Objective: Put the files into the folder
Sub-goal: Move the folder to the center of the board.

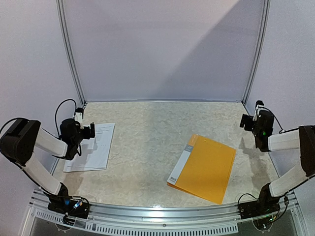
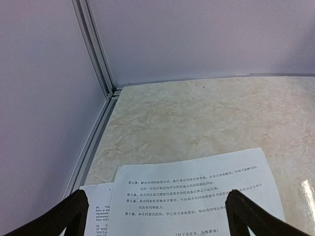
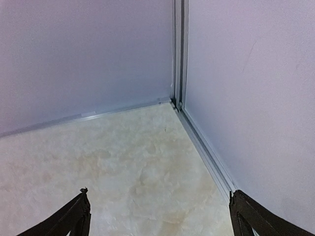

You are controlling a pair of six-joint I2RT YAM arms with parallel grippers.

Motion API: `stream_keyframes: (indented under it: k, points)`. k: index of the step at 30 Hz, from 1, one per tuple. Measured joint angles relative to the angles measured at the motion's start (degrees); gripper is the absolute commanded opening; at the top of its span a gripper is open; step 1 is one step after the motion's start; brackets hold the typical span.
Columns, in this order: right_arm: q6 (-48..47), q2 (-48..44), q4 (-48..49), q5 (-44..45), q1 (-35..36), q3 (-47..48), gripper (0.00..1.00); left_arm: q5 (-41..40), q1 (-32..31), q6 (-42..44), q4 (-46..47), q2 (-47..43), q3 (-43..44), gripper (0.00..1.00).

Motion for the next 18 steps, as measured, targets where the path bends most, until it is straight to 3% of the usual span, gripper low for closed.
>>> stream_keyframes:
  k: [5,8,14,18]
  points:
    - [7.58,-6.25,-21.33,-3.54,-0.02,16.17,0.94,1.11,0.35,0.04,-0.09,-0.04,0.00,1.00]
    - [13.31,-6.56,-31.19,-8.68,0.00,20.28,0.89,6.14,1.38,0.52,-7.13,-1.73,2.97,0.99]
    - [23.43,-2.47,-50.58,-17.86,1.68,20.28,0.84,21.20,1.27,6.54,-41.72,-1.60,35.23,1.00]
    - [28.15,-1.86,-59.49,-19.91,5.20,18.05,0.86,25.16,-8.33,17.94,-59.87,-2.40,48.41,0.99]
